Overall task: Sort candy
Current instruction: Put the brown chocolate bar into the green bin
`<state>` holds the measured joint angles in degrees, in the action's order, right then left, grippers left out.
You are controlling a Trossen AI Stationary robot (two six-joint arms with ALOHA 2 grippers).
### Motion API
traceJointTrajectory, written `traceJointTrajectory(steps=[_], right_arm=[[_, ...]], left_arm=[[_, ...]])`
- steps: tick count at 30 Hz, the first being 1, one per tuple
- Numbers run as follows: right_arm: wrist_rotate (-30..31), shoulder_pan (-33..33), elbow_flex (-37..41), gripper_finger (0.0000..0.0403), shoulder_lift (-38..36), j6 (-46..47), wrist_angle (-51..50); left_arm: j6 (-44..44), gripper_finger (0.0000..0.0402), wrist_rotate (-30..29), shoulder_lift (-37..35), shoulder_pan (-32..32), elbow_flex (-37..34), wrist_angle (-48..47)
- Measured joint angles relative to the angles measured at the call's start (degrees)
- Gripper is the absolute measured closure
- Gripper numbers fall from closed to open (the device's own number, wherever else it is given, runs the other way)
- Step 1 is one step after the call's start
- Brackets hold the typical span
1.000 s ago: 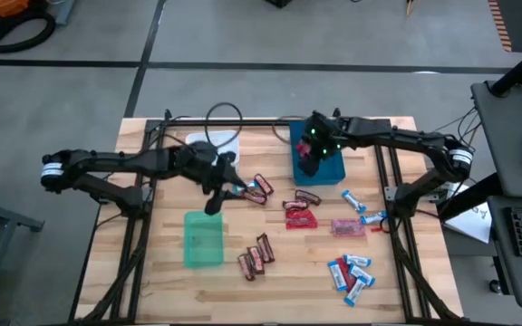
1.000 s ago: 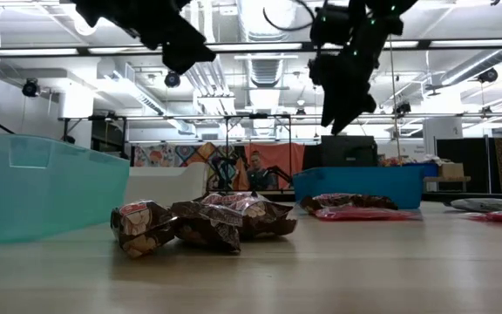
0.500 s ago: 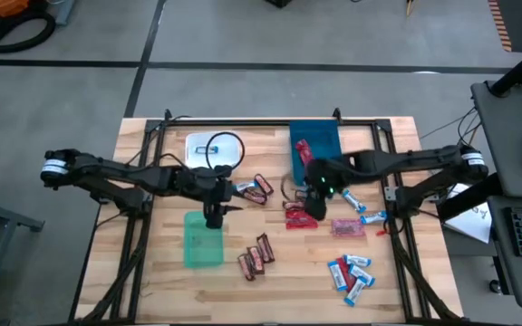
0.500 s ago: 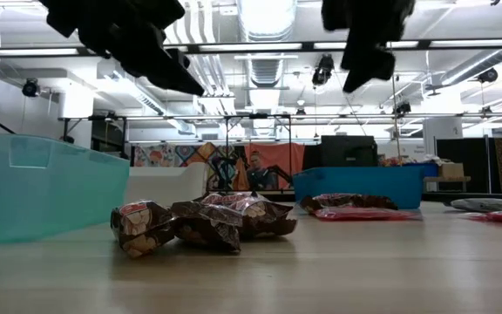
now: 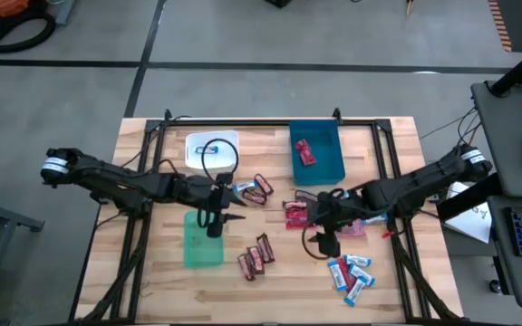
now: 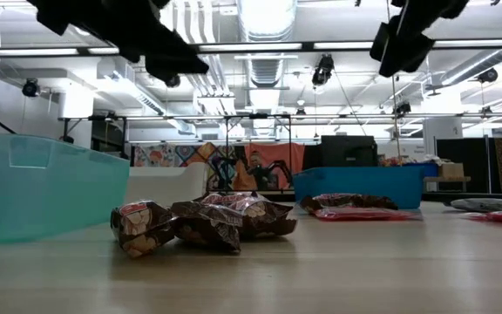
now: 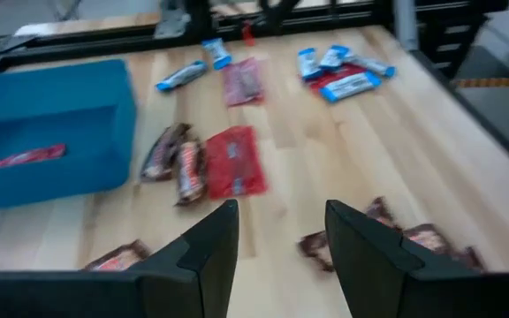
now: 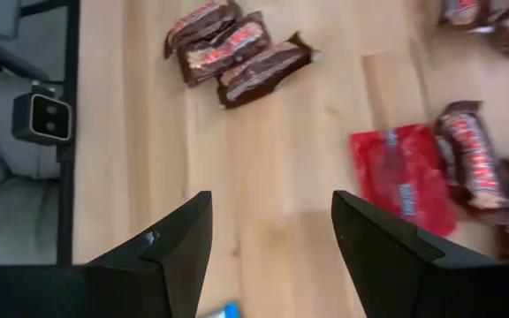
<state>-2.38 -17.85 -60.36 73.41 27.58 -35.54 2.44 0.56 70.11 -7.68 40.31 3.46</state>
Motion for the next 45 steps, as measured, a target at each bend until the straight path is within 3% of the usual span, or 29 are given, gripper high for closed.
traceJointTrajectory(steps=[7, 12, 17, 22, 32, 45], right_arm=[[0.0, -1.85, 3.61, 0.0181, 0.0, 2.63, 3.17], [-0.5, -3.59, 3.84, 0.0181, -0.58, 2.52, 3.16], [-0.61, -6.47, 3.92, 0.0181, -3.5, 2.42, 3.07], [1.51, -9.14, 4.24, 0.0181, -7.12, 2.08, 3.11], [6.41, -11.89, 8.51, 0.0181, -15.29, 1.94, 3.49], [7.04, -11.9, 15.0, 0.0181, -19.82, 3.96, 8.87]], left_arm=[[-0.33, 0.0247, -2.28, 1.73, -4.61, 0.14, 2.1], [-0.4, 0.0237, -4.55, 7.27, -5.92, 0.25, 8.47], [-0.47, 0.0212, -4.55, 13.72, -5.9, 4.03, 7.9], [3.26, 0.0194, -4.52, 20.9, -5.92, 11.1, 2.1], [17.18, 0.019, -2.65, 30.15, -5.92, 23.86, -18.77], [25.41, 0.019, 0.63, 36.25, -5.9, 26.72, -19.36]])
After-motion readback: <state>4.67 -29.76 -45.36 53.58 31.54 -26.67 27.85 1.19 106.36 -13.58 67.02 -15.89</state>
